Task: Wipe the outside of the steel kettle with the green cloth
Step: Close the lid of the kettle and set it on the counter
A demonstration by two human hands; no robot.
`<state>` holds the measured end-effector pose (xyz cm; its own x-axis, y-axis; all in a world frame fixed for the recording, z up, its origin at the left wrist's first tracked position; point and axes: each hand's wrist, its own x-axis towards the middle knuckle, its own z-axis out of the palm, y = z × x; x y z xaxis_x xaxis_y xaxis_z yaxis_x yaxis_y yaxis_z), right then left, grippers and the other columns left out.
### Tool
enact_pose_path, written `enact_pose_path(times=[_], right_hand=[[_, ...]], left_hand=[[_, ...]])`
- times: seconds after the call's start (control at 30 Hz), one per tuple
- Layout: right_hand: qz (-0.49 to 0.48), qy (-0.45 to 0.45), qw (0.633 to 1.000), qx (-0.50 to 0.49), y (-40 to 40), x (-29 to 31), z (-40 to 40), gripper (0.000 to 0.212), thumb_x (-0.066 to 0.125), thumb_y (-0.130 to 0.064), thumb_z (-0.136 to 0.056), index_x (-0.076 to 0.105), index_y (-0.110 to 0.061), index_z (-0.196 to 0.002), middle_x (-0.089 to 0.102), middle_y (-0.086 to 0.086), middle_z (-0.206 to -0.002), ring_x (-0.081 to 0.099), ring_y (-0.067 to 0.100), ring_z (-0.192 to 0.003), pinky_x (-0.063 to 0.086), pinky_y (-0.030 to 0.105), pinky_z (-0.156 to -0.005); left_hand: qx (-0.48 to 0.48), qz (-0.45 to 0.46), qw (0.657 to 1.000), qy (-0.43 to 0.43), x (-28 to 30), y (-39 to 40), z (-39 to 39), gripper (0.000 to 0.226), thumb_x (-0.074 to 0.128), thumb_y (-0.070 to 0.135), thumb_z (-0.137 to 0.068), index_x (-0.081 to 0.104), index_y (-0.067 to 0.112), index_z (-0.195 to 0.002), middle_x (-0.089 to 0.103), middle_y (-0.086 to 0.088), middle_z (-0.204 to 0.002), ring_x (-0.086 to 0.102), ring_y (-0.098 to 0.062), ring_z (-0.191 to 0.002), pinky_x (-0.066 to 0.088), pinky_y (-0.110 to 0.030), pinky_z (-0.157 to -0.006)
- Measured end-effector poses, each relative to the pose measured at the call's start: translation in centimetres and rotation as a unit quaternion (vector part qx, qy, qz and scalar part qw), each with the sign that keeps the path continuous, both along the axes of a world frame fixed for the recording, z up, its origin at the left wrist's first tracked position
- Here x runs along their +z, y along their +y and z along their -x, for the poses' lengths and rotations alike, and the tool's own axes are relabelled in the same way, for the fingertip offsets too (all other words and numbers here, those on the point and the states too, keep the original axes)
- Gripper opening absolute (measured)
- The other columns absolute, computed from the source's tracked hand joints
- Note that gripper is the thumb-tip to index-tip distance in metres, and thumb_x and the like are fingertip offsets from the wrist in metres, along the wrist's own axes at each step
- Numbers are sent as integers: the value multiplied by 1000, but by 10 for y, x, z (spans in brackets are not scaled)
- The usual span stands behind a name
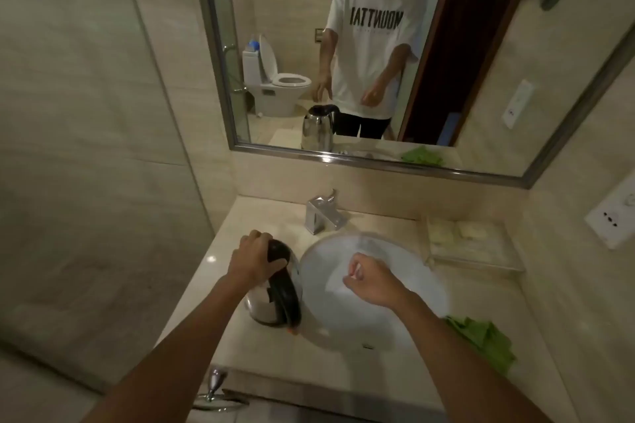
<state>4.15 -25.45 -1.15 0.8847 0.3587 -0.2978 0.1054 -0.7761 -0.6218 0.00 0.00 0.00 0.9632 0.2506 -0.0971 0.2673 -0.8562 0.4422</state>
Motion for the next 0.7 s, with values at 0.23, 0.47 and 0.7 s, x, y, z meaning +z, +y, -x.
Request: enact_pose_path(times=[0.23, 0.47, 0.7], right_hand=[[65, 56, 993, 82, 80, 1, 14, 65, 68, -62, -76, 56, -21, -126, 63, 4, -117, 62, 23, -105, 52, 41, -91], [55, 121, 988, 78, 117, -28, 14, 51, 64, -53, -85, 66, -10, -112, 72, 11, -104, 69, 26, -95, 56, 40, -89], [-65, 189, 980, 11, 118, -43, 16, 43, 68, -41, -88, 69, -5, -111, 75, 13, -107, 72, 23, -97, 56, 34, -94]], left_hand=[[-11, 3, 1000, 29, -22, 19, -2, 60, 69, 37, -82, 47, 17, -134, 52, -6, -131, 44, -25, -122, 41, -39, -98], [21, 58, 998, 16, -30, 26, -14, 46, 71, 29, -81, 56, 18, -122, 51, -5, -126, 44, -25, -118, 41, -40, -99], [-26, 102, 992, -73, -34, 26, -12, 41, 74, 15, -76, 48, 17, -109, 29, -5, -149, 31, -30, -133, 37, -45, -108]])
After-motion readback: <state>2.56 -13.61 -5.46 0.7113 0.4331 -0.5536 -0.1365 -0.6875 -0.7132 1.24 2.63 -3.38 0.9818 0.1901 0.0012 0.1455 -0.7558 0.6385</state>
